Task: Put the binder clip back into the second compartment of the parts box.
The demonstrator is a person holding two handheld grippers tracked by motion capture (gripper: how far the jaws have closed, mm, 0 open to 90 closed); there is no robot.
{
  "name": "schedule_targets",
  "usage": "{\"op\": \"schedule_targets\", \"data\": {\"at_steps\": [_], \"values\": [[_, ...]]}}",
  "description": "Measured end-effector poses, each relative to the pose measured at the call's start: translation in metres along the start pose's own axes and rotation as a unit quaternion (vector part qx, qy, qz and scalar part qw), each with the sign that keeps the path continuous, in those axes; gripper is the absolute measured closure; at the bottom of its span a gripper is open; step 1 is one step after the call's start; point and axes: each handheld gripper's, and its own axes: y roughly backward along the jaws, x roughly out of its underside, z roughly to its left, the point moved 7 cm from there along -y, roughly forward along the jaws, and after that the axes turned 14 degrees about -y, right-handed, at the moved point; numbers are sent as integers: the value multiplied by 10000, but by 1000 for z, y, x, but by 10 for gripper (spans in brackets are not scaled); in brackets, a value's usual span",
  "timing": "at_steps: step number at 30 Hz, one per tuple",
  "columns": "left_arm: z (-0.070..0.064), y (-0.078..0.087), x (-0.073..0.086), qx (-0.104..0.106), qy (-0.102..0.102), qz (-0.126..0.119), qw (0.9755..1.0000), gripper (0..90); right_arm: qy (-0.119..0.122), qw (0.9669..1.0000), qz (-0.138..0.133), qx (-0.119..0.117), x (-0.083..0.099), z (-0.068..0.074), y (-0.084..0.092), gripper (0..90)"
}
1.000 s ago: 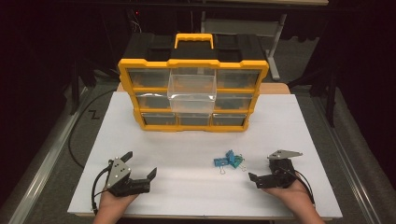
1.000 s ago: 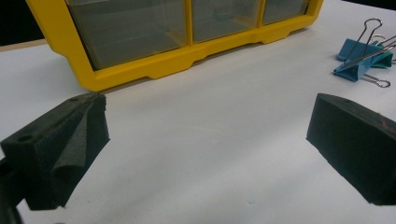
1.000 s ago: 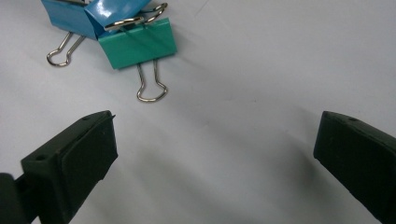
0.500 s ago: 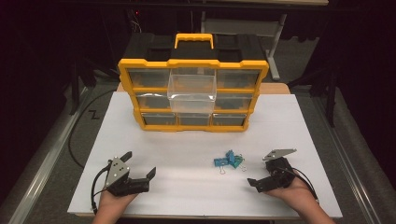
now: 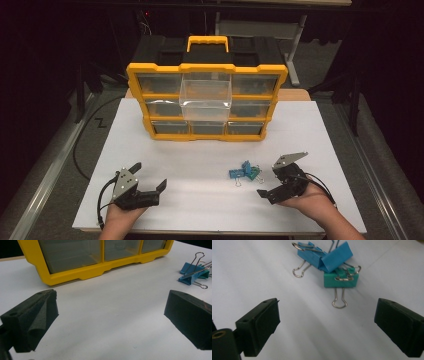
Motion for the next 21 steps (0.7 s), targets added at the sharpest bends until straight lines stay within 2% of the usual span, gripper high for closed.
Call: {"op": "schedule_targets", "data": {"at_steps": [6, 14, 15, 21], "values": [[-1, -1, 0, 35, -31, -2, 10000, 2, 315, 9994, -41, -157, -15, 13, 4, 161], [-3, -1, 0, 91, -75, -22, 9999, 2, 505, 9977, 64, -437, -28, 32, 1, 276], [-3, -1, 0, 105, -75, -29, 9999, 2, 556, 9973, 102, -477, -32, 36, -1, 314], [-3, 0, -1, 96, -61, -42, 9999, 2, 799, 9958, 185, -395, -41, 43, -10, 417]]}}
